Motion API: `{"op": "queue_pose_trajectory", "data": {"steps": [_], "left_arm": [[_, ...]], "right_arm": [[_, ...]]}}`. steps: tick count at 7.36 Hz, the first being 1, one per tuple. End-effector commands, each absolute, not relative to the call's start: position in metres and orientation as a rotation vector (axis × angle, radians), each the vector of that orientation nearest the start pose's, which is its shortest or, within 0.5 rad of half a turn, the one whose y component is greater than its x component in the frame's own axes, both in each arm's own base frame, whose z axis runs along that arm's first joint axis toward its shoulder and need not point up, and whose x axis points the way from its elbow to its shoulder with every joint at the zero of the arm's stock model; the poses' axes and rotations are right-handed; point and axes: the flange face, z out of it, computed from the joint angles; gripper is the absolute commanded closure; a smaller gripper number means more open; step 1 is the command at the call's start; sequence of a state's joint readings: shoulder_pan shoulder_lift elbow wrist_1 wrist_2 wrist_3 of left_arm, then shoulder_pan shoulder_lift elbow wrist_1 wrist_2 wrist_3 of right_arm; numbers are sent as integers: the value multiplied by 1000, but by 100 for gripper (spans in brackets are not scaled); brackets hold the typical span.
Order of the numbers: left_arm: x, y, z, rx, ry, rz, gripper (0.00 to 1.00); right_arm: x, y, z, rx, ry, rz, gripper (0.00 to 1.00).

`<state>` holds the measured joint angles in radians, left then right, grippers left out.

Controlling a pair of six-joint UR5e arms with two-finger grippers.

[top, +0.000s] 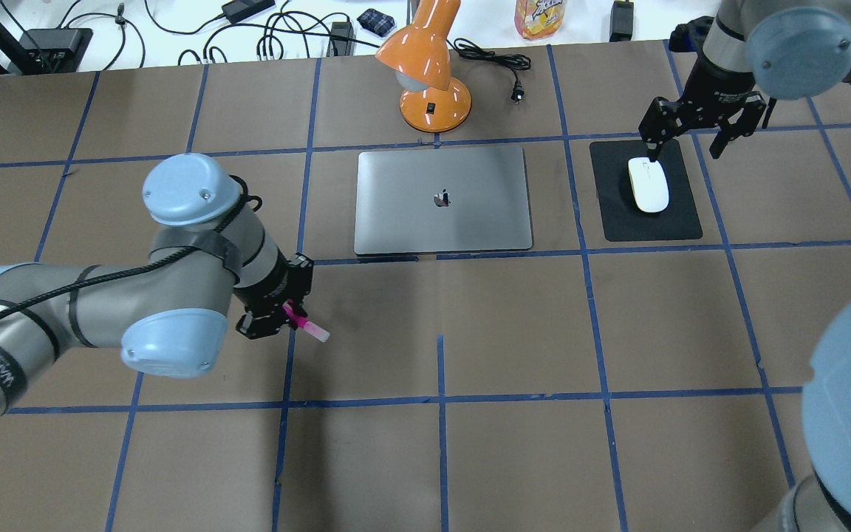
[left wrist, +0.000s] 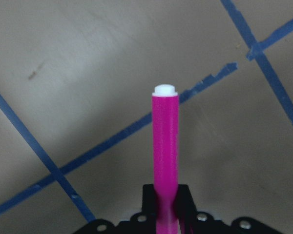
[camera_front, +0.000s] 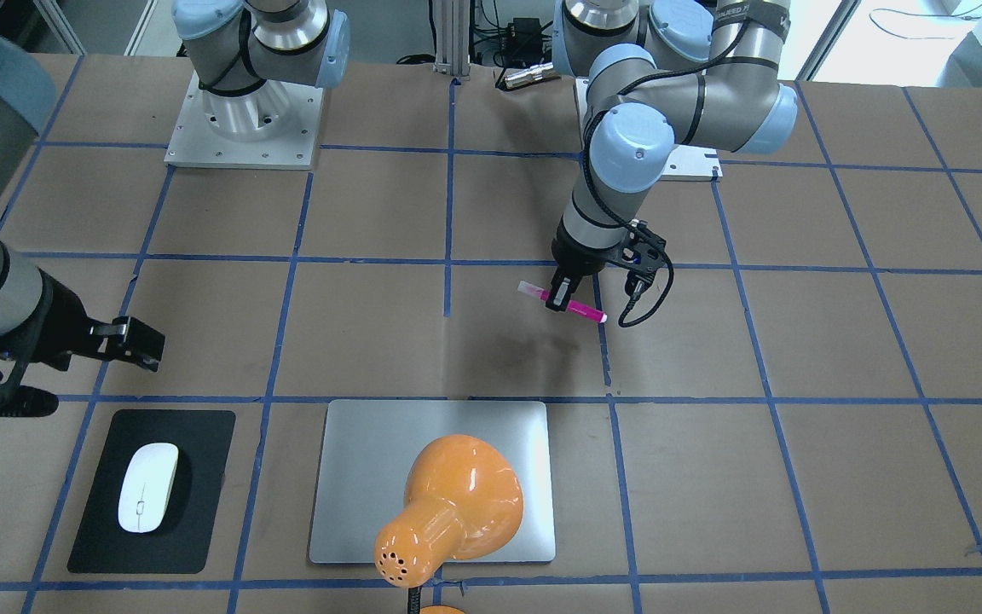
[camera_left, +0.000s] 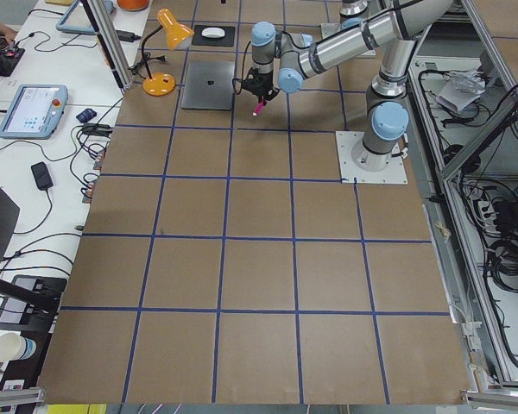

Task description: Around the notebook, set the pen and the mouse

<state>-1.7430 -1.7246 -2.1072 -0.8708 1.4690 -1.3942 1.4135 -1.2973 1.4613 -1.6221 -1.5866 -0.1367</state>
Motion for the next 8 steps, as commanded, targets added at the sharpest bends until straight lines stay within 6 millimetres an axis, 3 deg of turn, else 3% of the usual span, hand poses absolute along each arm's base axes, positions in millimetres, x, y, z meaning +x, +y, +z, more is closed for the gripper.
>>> {"op": "queue_pose_trajectory", "data": {"steps": [1,2,3,5,6,7,8], "left_arm": [[-284,-452,225,-1973,2575,114,100],[-304,-467,226,-2019,2539,112,100],[-320,-469,212,-2091,2462,132,100],[-356,-469,199,-2106,2426,132,100],[-365,-487,201,-2181,2365,118,100],[-369,-484,193,-2154,2331,66,100],[-373,-480,188,-2127,2321,30,100]], "right_arm": [[78,-548,461,83,3136,184,0],[102,-531,477,21,3150,168,0],[115,-515,485,1,3153,177,0],[129,-496,503,-39,3142,126,0],[141,-486,499,-80,3151,95,0],[141,-482,487,-90,3158,59,0],[142,-480,491,-85,3154,32,0]]}}
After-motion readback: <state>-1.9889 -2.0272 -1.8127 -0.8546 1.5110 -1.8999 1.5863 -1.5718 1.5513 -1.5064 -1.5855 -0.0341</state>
